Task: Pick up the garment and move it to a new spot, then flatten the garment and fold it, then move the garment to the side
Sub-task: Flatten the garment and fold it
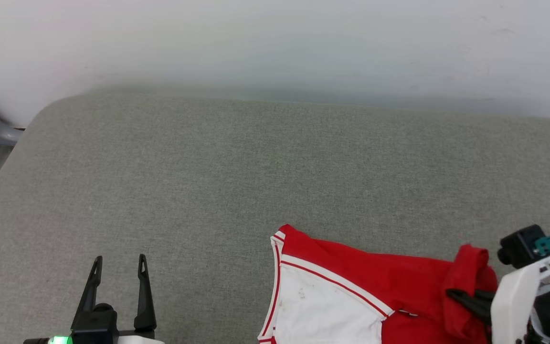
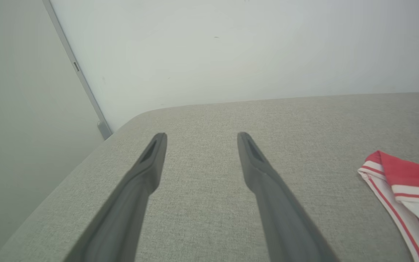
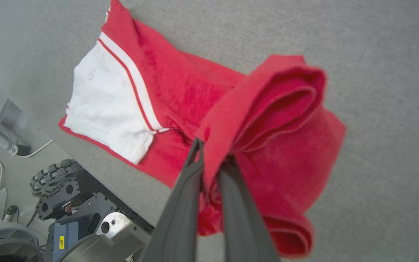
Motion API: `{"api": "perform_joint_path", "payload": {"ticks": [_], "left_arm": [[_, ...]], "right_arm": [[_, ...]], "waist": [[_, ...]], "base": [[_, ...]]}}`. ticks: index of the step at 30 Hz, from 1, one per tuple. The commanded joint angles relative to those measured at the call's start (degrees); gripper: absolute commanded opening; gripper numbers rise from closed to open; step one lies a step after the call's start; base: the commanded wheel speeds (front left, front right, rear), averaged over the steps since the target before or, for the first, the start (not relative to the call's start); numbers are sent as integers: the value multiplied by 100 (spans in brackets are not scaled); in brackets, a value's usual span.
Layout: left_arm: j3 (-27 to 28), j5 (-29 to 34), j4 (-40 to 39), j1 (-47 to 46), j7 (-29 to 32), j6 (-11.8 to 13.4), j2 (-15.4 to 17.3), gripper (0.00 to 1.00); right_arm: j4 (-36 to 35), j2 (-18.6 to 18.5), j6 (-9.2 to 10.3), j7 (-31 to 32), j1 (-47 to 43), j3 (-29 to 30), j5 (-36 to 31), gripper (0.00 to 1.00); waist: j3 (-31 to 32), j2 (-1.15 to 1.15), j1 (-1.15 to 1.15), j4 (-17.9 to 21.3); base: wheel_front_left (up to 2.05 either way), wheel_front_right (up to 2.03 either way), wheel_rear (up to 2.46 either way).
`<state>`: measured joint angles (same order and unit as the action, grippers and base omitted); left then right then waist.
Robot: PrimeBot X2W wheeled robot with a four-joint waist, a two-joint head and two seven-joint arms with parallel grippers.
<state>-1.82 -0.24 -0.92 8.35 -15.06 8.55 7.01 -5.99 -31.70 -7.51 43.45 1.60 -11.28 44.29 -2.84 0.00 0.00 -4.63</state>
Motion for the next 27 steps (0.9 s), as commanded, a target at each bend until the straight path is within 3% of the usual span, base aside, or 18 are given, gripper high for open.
{"api": "perform_joint_path", "payload": {"ticks": [1, 6, 14, 27], "left_arm": [[-20, 10, -2, -62, -15, -18, 26, 100], [-67, 26, 16, -176, -15, -32, 29, 100], [-154, 40, 55, -308, -15, -15, -5, 100], [-294, 18, 118, -574, -15, -28, -55, 100]], "right_arm": [[-97, 50, 5, 39, 158, -135, -38, 0], [-256, 163, 5, 125, 634, -864, -21, 0], [74, 407, 5, -86, 1704, -2064, -86, 0], [1614, 1021, 5, -516, 3232, -3766, -210, 0]], "waist": [[-32, 0, 0, -46], [-136, 0, 0, -156], [-306, 0, 0, -294], [-612, 0, 0, -527]], "base": [[0, 0, 0], [0, 0, 0], [0, 0, 0], [0, 0, 0]]}}
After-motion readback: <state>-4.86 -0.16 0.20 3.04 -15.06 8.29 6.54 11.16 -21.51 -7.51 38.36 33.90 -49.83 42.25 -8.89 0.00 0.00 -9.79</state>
